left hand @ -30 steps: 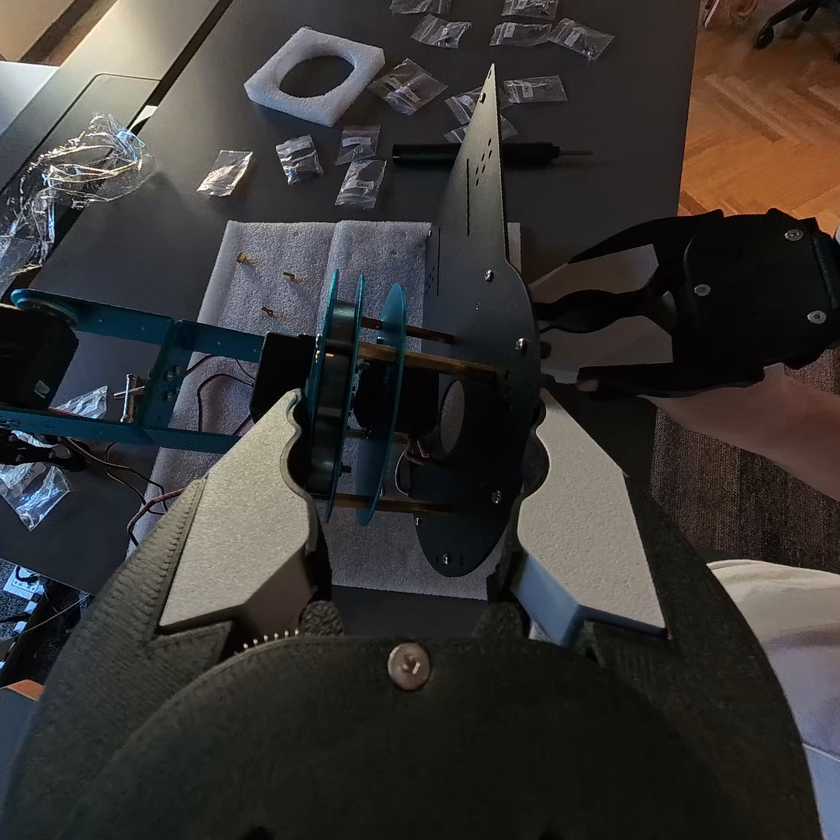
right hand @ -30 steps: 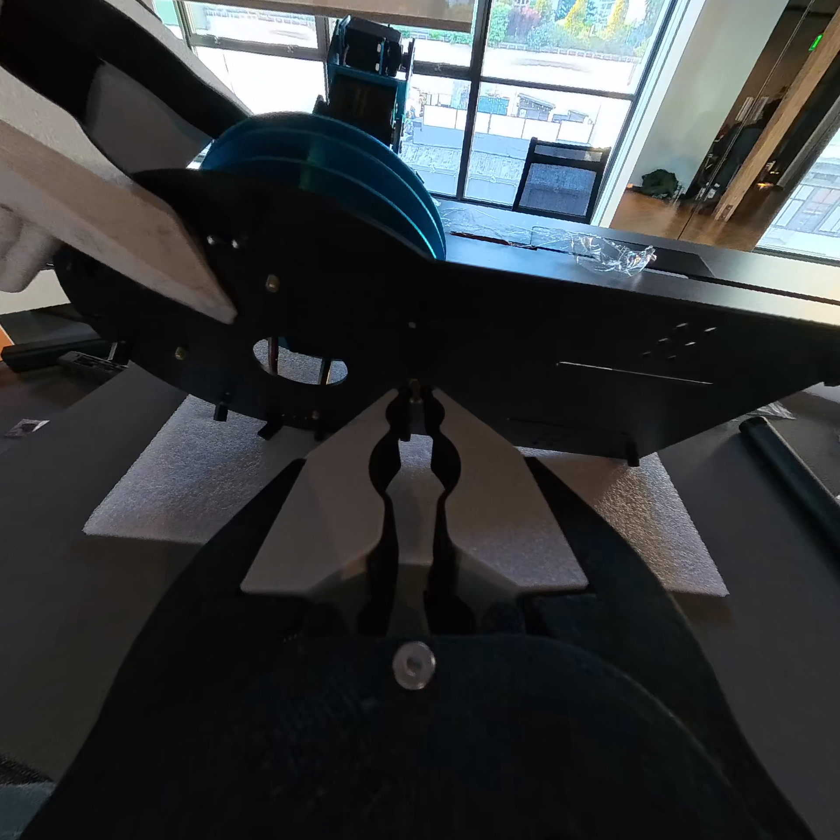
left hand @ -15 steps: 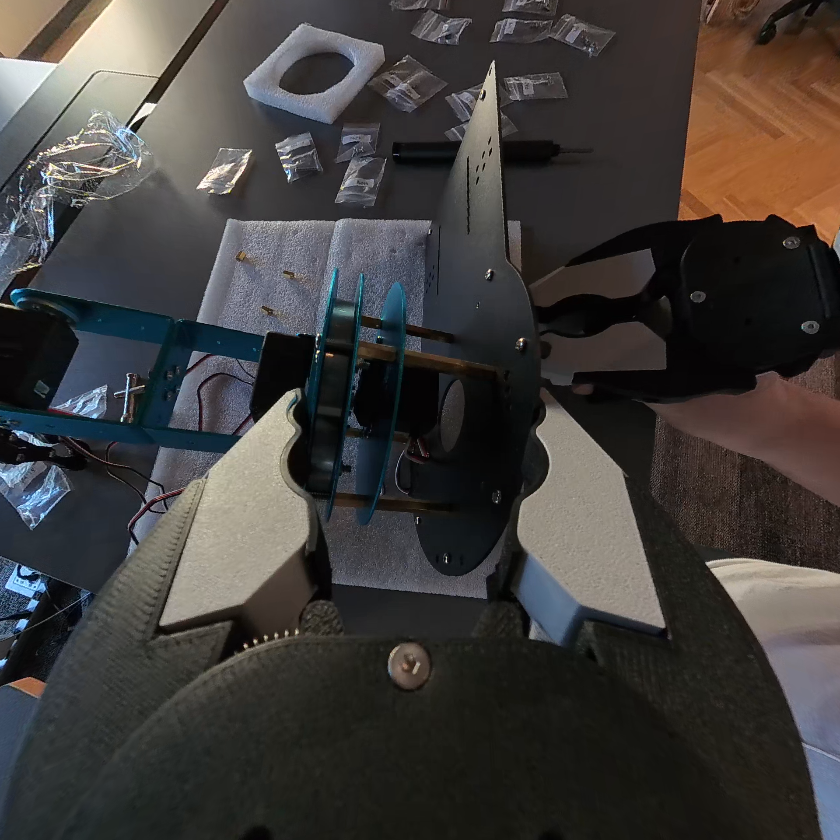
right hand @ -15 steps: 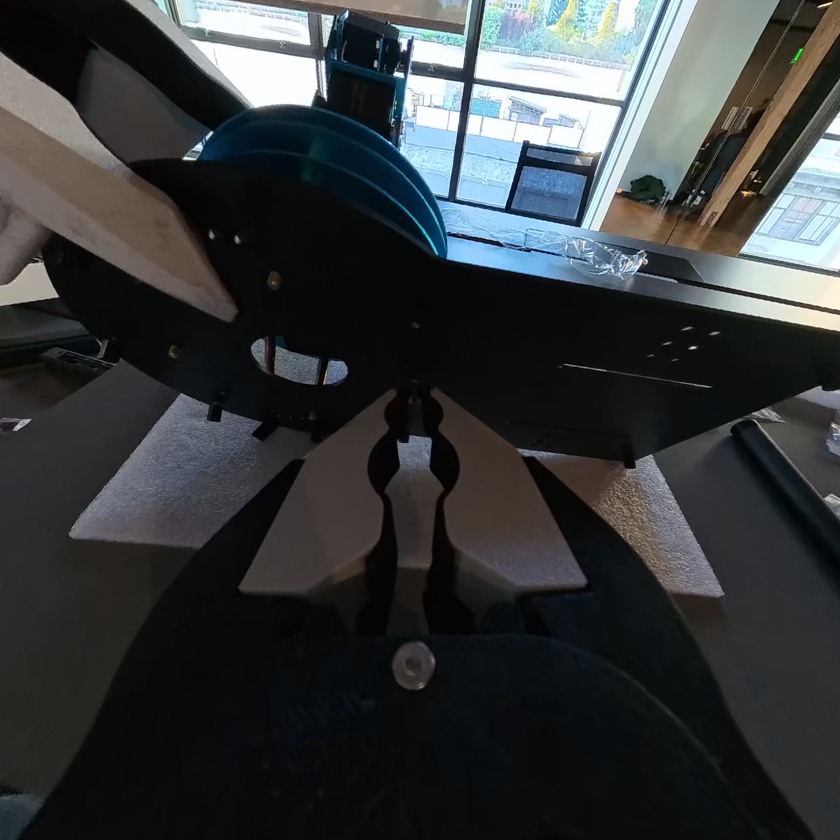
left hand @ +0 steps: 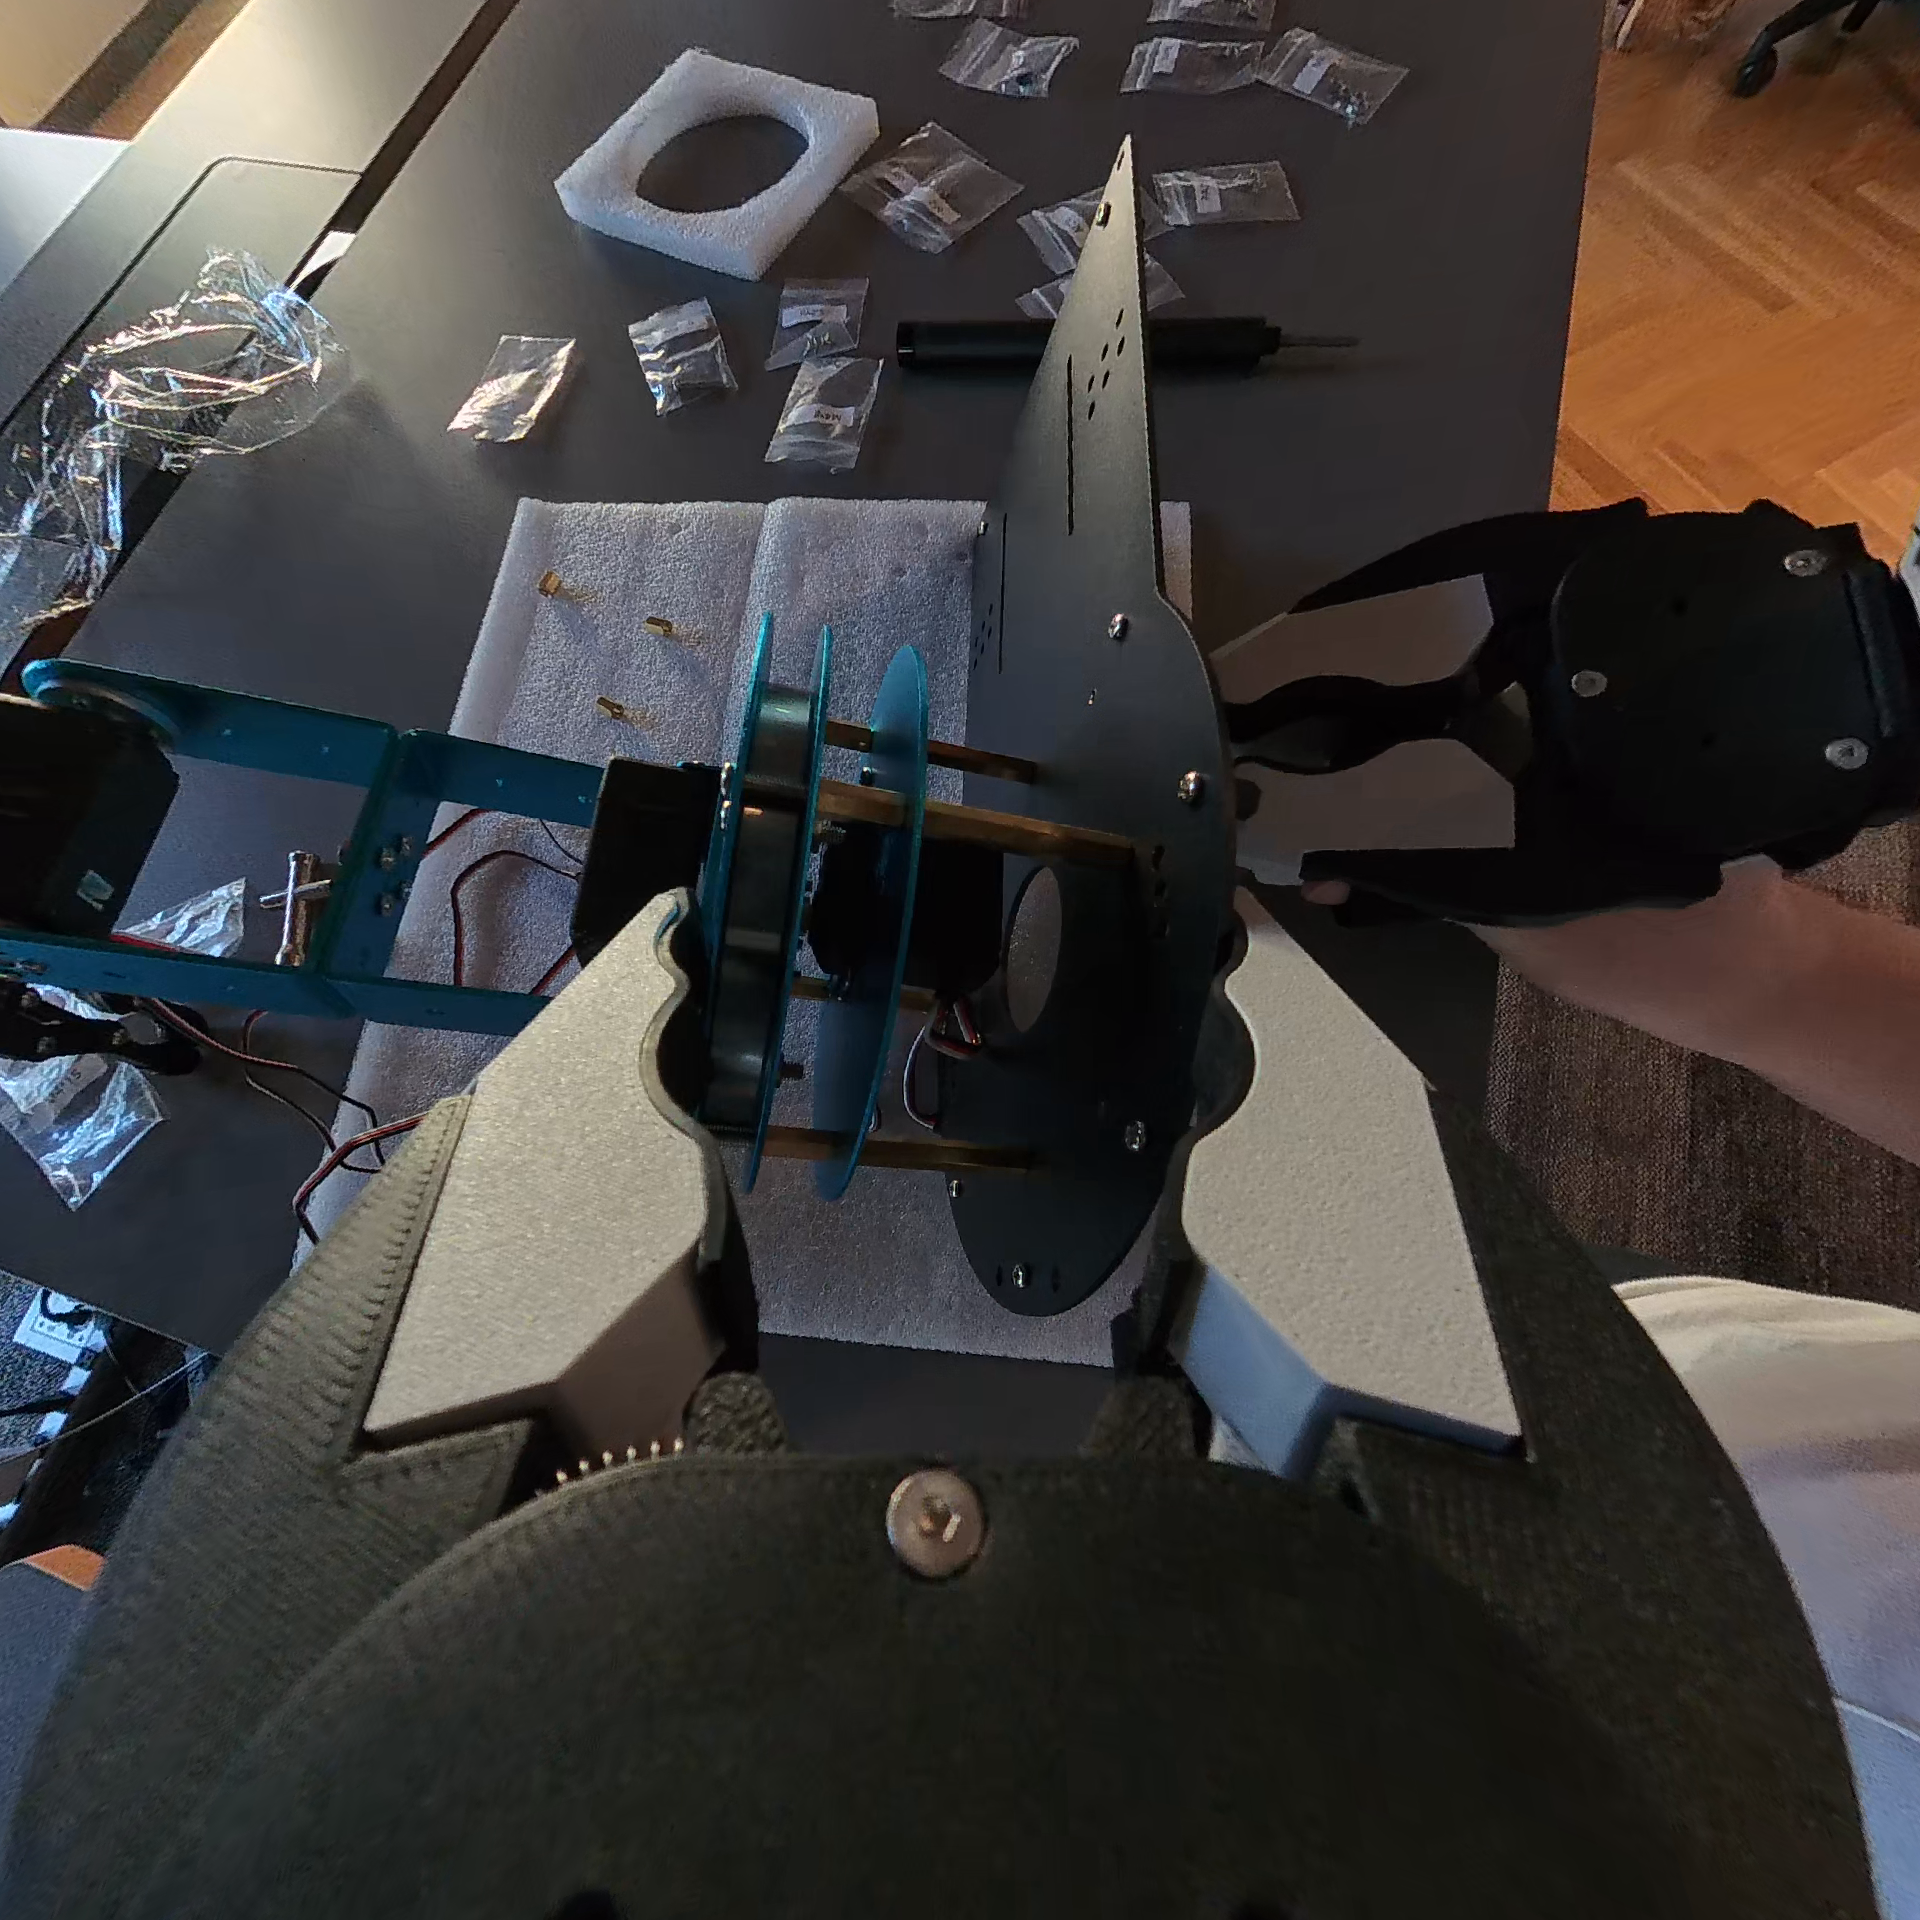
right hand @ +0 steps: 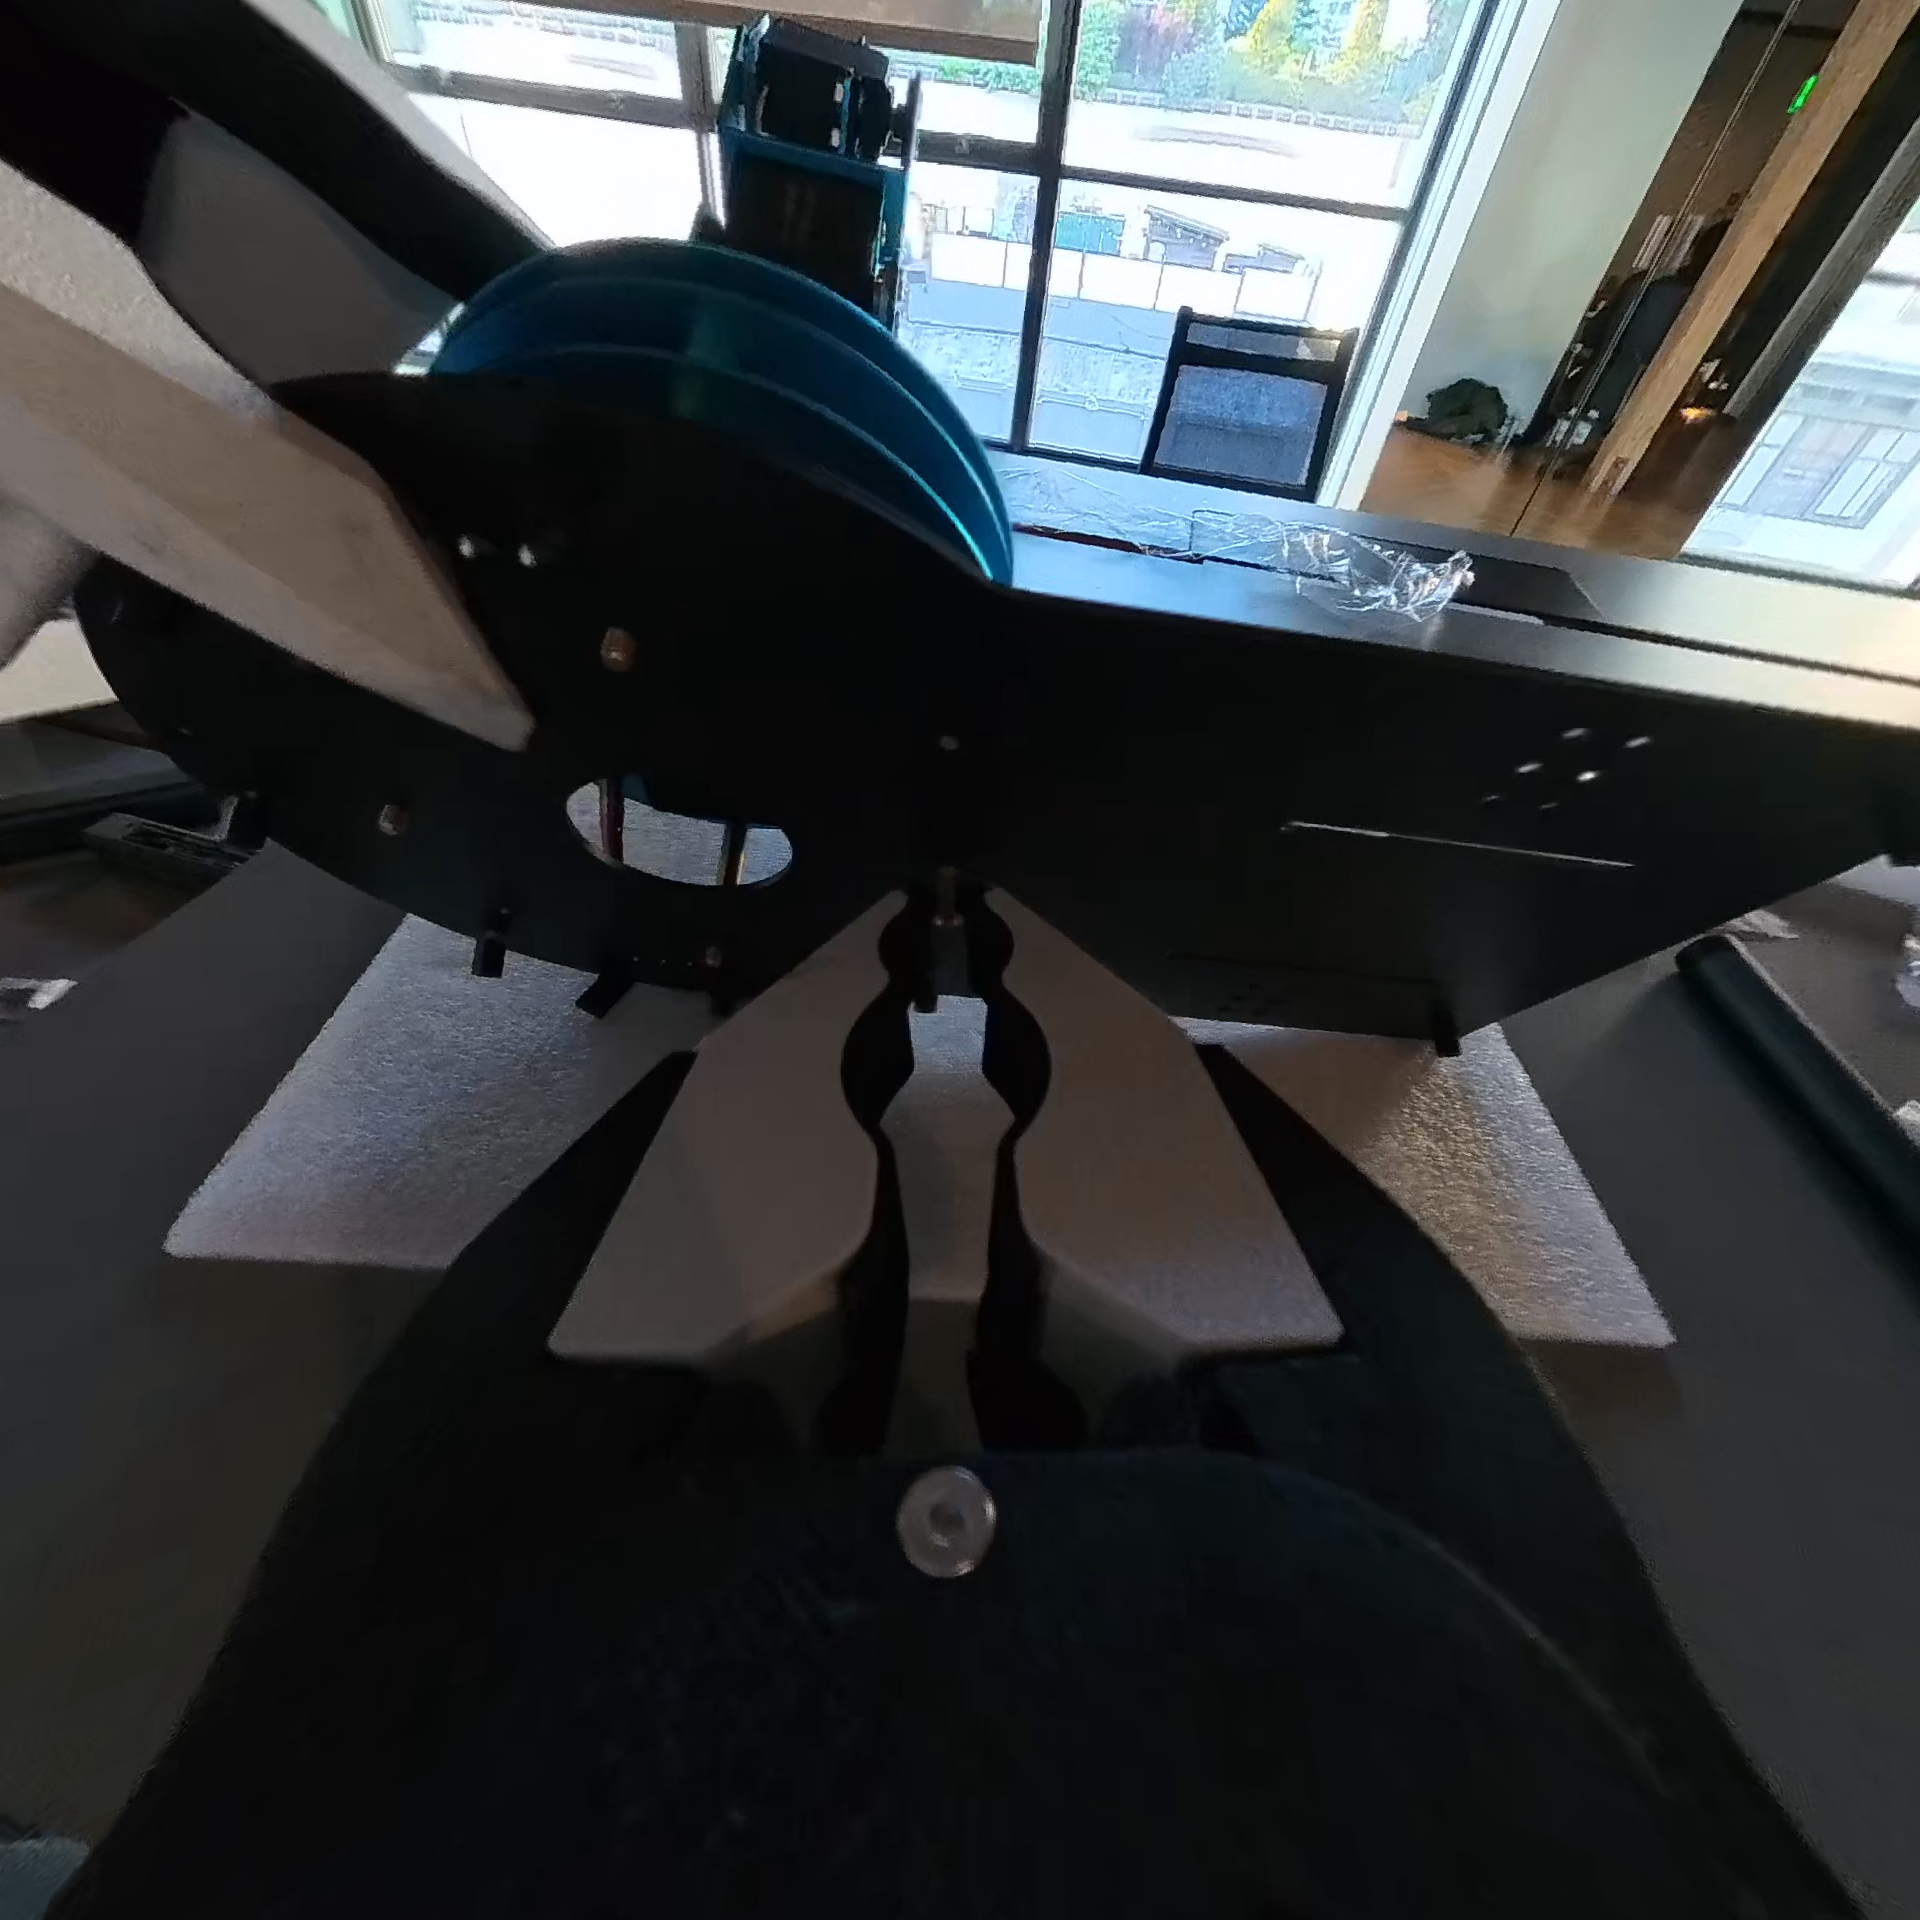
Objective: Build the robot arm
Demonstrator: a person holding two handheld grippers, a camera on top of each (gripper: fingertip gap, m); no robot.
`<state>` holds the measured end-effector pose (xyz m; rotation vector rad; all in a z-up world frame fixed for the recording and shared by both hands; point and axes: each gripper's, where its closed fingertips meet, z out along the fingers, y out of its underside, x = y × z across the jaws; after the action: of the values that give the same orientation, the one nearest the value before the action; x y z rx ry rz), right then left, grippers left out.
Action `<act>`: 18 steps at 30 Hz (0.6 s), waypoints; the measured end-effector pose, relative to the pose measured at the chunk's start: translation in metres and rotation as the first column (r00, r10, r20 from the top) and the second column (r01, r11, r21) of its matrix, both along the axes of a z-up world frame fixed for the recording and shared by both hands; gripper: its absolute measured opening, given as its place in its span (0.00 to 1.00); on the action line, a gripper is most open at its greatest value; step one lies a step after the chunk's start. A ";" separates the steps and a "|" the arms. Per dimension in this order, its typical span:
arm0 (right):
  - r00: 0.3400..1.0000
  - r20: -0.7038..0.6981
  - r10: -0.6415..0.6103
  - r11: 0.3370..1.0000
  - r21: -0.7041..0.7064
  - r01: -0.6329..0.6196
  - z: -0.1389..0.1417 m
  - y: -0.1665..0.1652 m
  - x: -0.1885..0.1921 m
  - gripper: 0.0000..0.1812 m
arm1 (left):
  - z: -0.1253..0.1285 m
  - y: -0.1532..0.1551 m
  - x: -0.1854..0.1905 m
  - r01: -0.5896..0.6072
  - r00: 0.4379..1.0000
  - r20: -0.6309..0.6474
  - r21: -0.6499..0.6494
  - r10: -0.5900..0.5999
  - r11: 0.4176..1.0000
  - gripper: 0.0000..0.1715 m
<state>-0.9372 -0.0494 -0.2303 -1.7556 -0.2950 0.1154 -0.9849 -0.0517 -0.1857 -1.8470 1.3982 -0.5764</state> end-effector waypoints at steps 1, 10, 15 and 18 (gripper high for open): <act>1.000 -0.029 0.004 1.000 -0.005 -0.004 0.000 0.000 0.000 0.02 | 0.000 0.000 0.000 0.000 1.000 -0.001 0.000 0.000 1.000 0.55; 0.984 -0.171 0.055 0.997 -0.047 -0.064 -0.001 0.000 -0.001 0.02 | 0.000 0.000 0.000 0.000 1.000 0.000 0.000 0.000 1.000 0.55; 0.943 -0.328 0.052 0.993 -0.082 -0.083 -0.001 0.000 -0.002 0.02 | 0.000 0.000 0.000 -0.001 1.000 -0.001 0.000 0.001 1.000 0.55; 0.896 -0.441 0.046 0.992 -0.084 -0.092 -0.001 0.000 -0.002 0.02 | 0.000 0.000 0.000 -0.001 1.000 0.001 0.000 0.001 1.000 0.55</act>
<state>-0.9392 -0.0497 -0.2309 -1.7654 -0.0201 0.5805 -0.9847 -0.0515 -0.1857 -1.8464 1.3966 -0.5767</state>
